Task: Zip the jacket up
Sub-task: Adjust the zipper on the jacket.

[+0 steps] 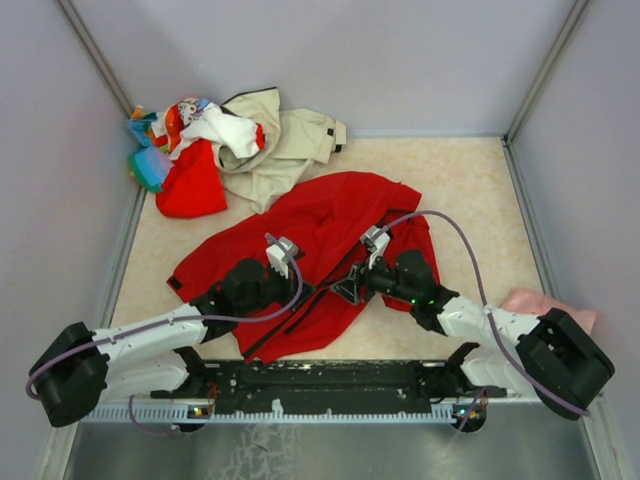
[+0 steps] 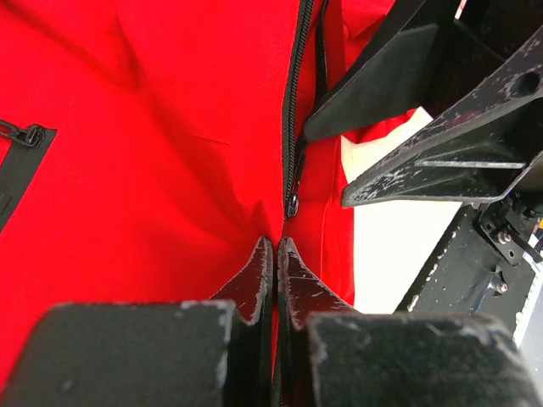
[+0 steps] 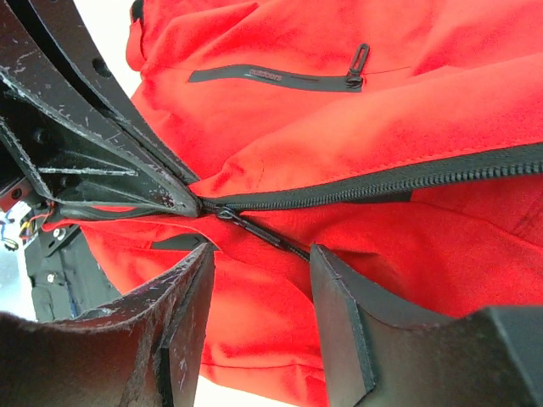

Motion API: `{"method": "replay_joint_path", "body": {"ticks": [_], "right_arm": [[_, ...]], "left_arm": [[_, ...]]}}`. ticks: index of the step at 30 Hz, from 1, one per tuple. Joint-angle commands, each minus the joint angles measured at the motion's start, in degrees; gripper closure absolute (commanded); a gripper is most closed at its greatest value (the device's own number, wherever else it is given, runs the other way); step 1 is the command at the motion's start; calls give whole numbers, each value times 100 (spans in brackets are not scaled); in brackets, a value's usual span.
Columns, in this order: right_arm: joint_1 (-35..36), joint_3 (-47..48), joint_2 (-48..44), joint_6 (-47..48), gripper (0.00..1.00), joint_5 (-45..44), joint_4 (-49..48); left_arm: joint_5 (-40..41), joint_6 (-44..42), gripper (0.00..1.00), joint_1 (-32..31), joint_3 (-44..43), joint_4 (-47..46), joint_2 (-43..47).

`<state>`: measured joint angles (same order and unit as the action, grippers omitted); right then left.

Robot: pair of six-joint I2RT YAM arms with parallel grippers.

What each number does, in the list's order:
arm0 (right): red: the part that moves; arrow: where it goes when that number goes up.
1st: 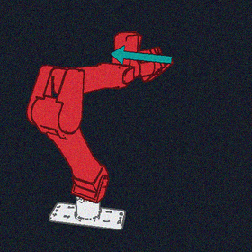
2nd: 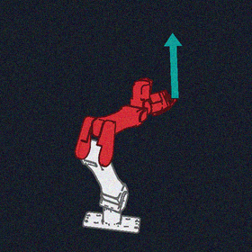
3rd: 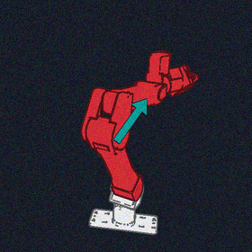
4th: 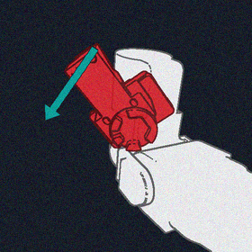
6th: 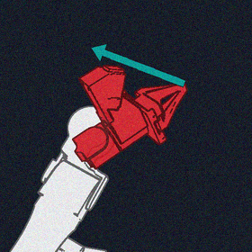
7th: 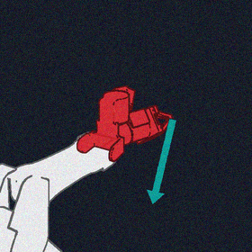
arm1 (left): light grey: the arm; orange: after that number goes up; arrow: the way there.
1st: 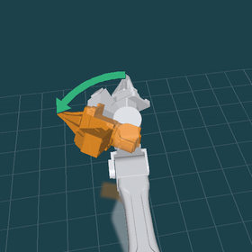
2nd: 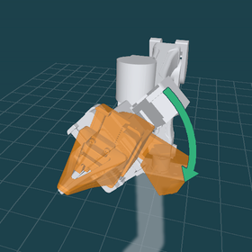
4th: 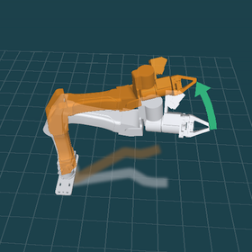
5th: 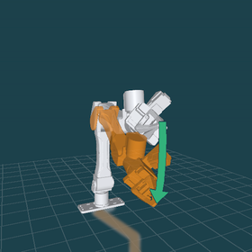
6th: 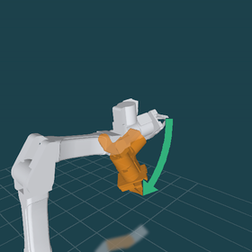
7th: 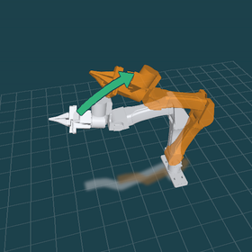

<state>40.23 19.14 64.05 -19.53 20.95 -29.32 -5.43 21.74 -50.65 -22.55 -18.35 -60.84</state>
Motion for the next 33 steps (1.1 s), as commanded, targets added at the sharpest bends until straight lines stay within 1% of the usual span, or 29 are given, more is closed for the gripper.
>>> {"method": "replay_joint_path", "body": {"ticks": [1,4,8,11,16,17,20,25,27,29,31,33], "right_arm": [[116,-18,251,66,51,184,-847],[136,-43,342,29,53,214,-1076],[194,32,425,75,60,217,-1060],[213,38,512,96,67,232,-1067],[280,20,530,115,83,239,-1075],[290,16,530,128,85,230,-1068],[327,20,538,172,85,155,-1037],[341,41,588,192,78,103,-1010],[358,54,606,191,79,88,-1012],[398,92,617,207,87,47,-950],[464,141,598,229,100,30,-876],[594,186,539,250,100,-4,-821]], "left_arm": [[-140,86,100,-30,24,-336,94],[-157,94,100,-33,39,-336,90],[-177,119,100,-35,57,-351,90],[-188,126,100,-30,58,-377,87],[-183,120,100,-30,76,-388,81],[-186,128,100,-30,79,-389,81],[-210,130,100,-32,88,-397,71],[-247,130,100,-31,84,-405,72],[-243,129,100,-30,84,-398,75],[-244,129,100,-38,85,-406,72],[-249,130,100,-33,84,-421,54],[-262,130,100,-40,68,-432,38]]}}
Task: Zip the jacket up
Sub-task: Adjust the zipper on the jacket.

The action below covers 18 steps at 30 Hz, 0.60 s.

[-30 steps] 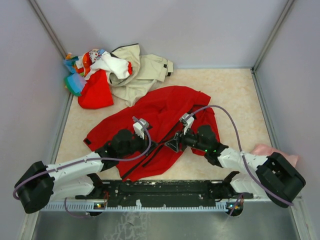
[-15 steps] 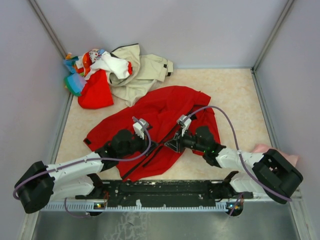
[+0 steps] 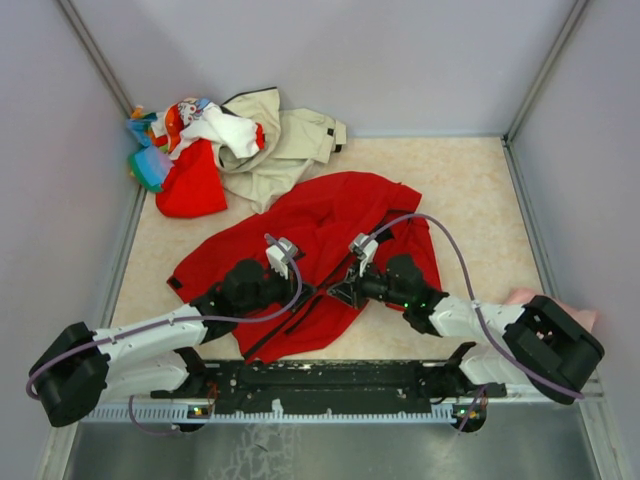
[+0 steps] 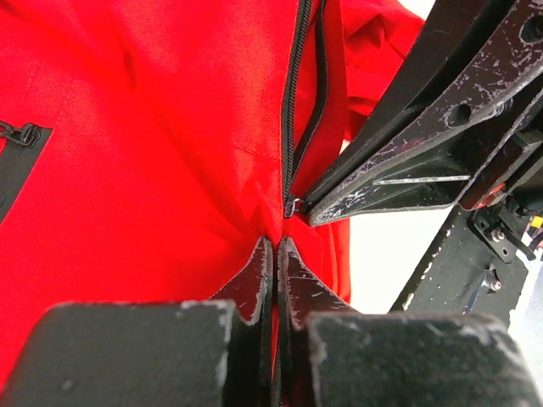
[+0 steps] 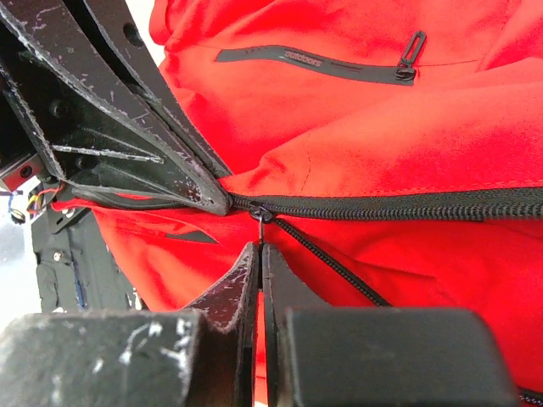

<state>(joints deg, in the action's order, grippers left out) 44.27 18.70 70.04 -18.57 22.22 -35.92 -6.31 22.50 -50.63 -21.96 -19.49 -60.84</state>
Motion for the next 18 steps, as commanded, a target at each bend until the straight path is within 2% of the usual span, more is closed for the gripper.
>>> {"method": "replay_joint_path", "body": {"ticks": [1,11,13,18], "right_arm": [[259,262,-110,171,100,-179,-116],[835,629,13,297,100,-740,235],[836,611,-103,351,100,-1064,372],[829,697,-403,672,100,-1599,992]], "left_arm": [[-194,46,100,-33,2,-319,26],[-314,27,99,-38,-60,-245,-51],[-195,18,92,-30,-67,-22,81],[-29,15,66,-35,71,539,520]]}}
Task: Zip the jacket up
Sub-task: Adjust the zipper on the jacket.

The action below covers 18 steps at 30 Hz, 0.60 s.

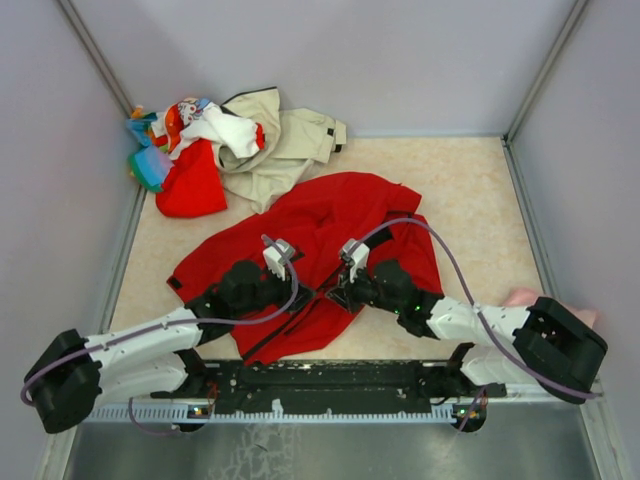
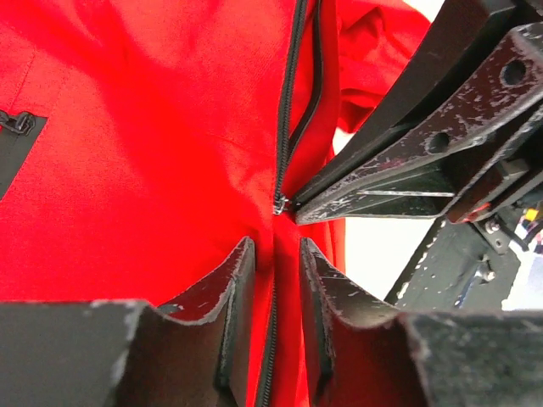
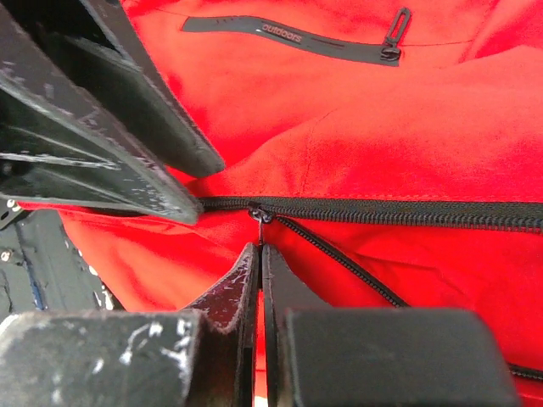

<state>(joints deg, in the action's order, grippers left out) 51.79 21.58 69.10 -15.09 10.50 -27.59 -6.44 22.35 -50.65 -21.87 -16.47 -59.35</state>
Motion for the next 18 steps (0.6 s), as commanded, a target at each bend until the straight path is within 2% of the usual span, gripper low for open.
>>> {"method": "replay_joint_path", "body": {"ticks": [1,5,11,12,16,18], "right_arm": [[81,456,-324,376,100,-460,246],[78,573,-314,478,100,-483,445],[77,661,-274,494,100,-429,514],[77,677,-266,496,100,-410,536],[85,747,-233,504,100,-310,650],[122,759,-184,464,100,-219,606]], "left_arm": [[-16,54,63,-35,88,339,429],[-59,154,54,-36,138,720,571],[52,94,52,-33,269,762,421],[61,69,55,-32,264,694,345],[-112,44,87,-36,70,493,-32],[-323,29,94,-32,20,341,-156]]}}
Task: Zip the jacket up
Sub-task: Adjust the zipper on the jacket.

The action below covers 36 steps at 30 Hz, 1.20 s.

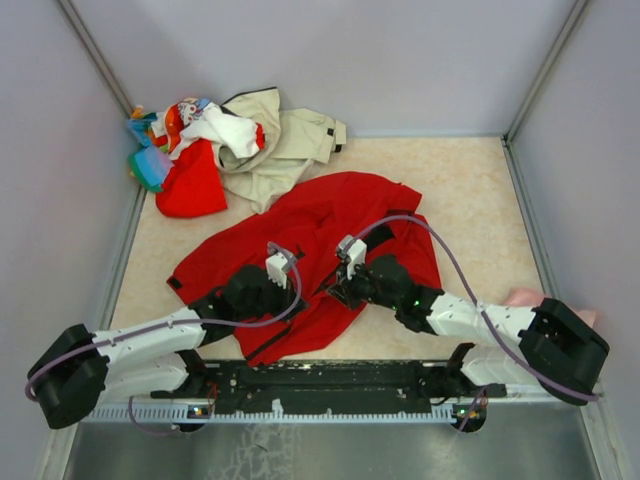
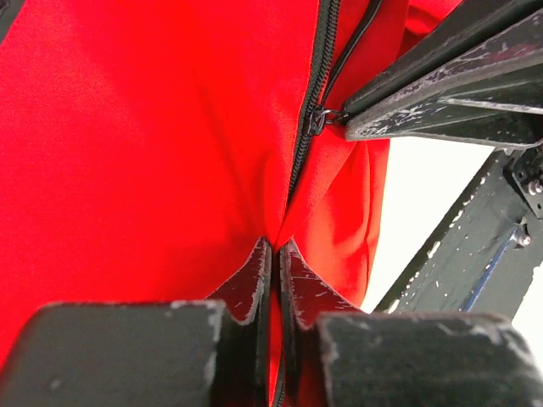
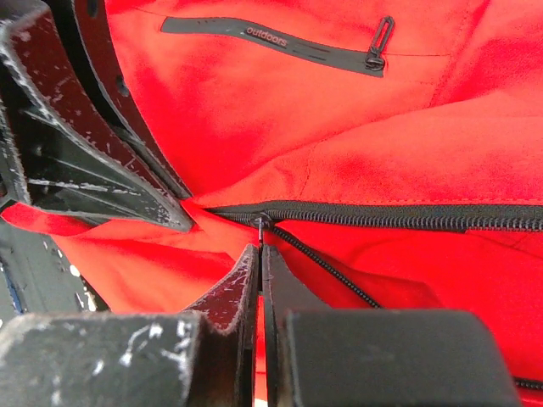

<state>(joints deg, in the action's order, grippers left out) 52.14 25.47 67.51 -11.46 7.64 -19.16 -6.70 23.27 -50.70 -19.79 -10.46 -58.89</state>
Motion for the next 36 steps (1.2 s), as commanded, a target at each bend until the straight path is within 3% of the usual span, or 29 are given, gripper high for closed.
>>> {"method": "replay_joint_path", "body": {"ticks": [1,11,15,19,21,24,30,33,36], "right_arm": [[124,370,12,74,100,93,-283],[672,693,698,-23,100,119,-469],[736,786,624,-23,100,297,-324],[736,763,327,79,100,-123,143],[736,718,172,140,100,-203,282],[741,601,57,144,100,-215,255],[736,499,114,186,100,-261,116],[736,385,61,225,100,-275,-62],[740,275,7,261,100,-323,-177]], "left_arm": [[-369,-55,96,-35,-187,-345,-229],[-371,-2,100,-42,48,-563,150],[-313,11,100,-41,83,-484,150],[-157,79,98,-43,159,-405,312],[-90,66,92,-37,202,-381,430],[7,168,70,-38,92,-131,577],[635,512,41,-30,-285,454,1055],[1051,449,33,35,-750,992,988],[974,261,31,169,-1314,1303,566]]}}
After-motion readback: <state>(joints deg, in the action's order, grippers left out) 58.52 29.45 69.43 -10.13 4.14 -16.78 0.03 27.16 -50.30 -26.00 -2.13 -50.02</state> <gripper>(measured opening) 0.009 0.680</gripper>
